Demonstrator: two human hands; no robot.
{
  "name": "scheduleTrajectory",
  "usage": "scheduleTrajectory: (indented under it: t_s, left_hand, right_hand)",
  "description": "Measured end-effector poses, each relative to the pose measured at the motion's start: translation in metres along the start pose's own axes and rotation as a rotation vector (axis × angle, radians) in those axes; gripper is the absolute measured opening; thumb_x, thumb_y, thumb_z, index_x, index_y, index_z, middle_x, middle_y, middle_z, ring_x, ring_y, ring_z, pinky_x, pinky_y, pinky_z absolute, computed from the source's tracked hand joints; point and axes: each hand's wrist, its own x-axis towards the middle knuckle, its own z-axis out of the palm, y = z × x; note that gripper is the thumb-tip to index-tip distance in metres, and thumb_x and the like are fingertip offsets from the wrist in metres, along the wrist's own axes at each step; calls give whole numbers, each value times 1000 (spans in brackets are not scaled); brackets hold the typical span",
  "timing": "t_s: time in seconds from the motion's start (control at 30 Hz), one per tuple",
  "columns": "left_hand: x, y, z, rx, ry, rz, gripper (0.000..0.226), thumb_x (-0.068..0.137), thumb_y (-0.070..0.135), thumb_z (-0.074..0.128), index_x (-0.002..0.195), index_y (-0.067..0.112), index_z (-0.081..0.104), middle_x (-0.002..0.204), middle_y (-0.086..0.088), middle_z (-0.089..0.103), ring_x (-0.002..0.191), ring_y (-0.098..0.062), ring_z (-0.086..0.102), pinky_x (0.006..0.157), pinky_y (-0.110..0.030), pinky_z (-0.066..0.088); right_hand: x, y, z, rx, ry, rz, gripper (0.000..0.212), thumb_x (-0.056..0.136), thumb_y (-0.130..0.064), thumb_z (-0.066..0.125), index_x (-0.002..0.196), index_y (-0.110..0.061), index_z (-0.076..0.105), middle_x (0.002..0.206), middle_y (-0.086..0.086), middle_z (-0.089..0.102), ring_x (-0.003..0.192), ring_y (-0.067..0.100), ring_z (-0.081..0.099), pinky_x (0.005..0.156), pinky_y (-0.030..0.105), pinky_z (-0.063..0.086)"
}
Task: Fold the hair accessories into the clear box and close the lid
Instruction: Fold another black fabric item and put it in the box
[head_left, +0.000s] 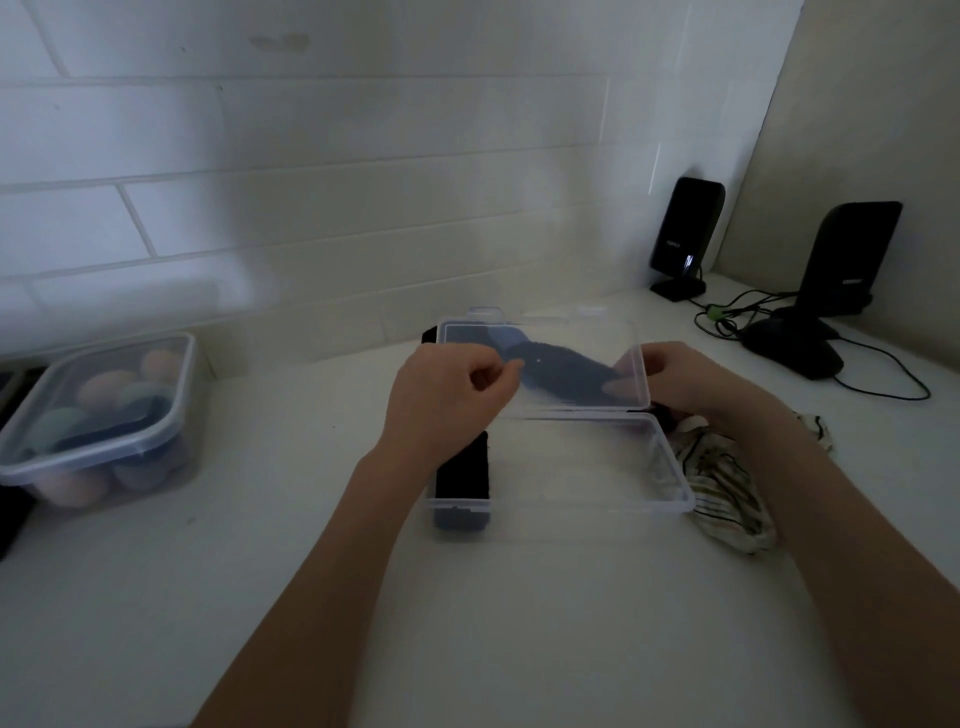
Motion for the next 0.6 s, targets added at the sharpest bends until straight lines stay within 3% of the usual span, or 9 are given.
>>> scheduleTrajectory:
  t_s: [0.17, 0.33, 0.47, 0.6]
  left_hand:
    - [1, 2, 0, 76, -35, 36, 40, 80, 35, 70, 50, 19, 48, 40, 11, 37, 41, -3, 33, 49, -22, 30]
    - [1, 3, 0, 121, -54, 67, 41, 79, 45, 67, 51, 21, 50, 40, 11, 34, 39, -2, 32, 48, -23, 33]
    - [1, 4, 1, 216, -76, 107, 41, 81, 46, 64, 51, 23, 48, 38, 13, 30, 38, -1, 30, 47, -19, 26]
    - [1, 7, -1, 240, -81, 96, 31, 82, 49, 62, 62, 25, 59, 45, 13, 41, 43, -1, 38, 51, -22, 37]
  right_hand:
    - [-2, -5, -21, 293, 207, 55, 13, 79, -29, 70, 82, -17, 66, 70, 1, 57, 61, 13, 48, 53, 24, 34]
    - [-9, -26, -29, 343, 406, -74, 11, 84, -21, 66, 87, -15, 58, 70, -6, 55, 61, 6, 49, 54, 17, 38]
    - [-18, -42, -35, 363, 550, -224, 15, 84, -19, 67, 91, -11, 56, 63, -10, 60, 46, -6, 53, 41, 5, 36]
    - [-38, -64, -41, 377, 554, -387, 17, 84, -23, 67, 94, -15, 56, 59, 10, 54, 43, 2, 45, 43, 9, 36]
